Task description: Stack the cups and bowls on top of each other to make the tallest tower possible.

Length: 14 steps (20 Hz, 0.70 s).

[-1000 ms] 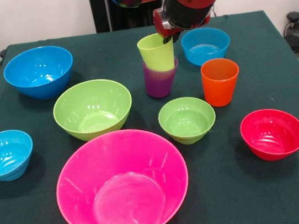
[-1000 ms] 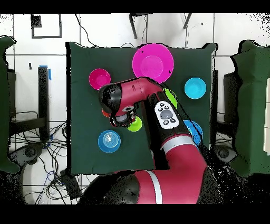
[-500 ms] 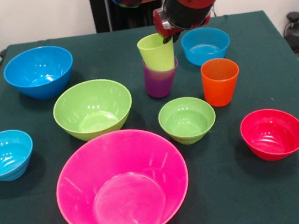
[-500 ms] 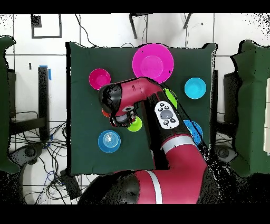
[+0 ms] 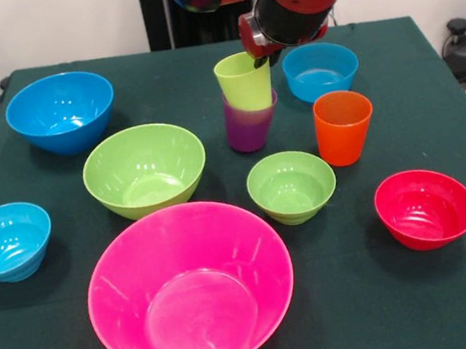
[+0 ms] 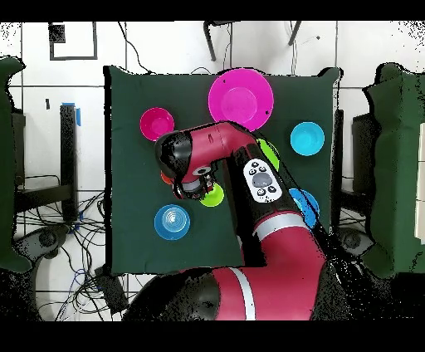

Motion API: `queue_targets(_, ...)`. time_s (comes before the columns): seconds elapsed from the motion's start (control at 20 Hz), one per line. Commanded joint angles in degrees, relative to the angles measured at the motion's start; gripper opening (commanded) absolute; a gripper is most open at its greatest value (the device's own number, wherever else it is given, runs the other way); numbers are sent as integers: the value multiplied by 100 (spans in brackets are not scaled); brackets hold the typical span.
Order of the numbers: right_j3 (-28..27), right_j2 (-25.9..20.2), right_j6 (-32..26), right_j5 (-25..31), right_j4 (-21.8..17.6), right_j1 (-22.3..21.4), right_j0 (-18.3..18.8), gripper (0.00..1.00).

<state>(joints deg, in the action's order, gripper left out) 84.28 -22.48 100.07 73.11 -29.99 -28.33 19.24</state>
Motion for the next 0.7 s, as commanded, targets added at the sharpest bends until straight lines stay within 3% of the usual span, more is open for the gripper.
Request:
queue_targets(0.05,-223,-114,-741,-637,-582,333,11,0)
queue_targets(0.7,-263,-68,-755,-527,-635,317,-10,0)
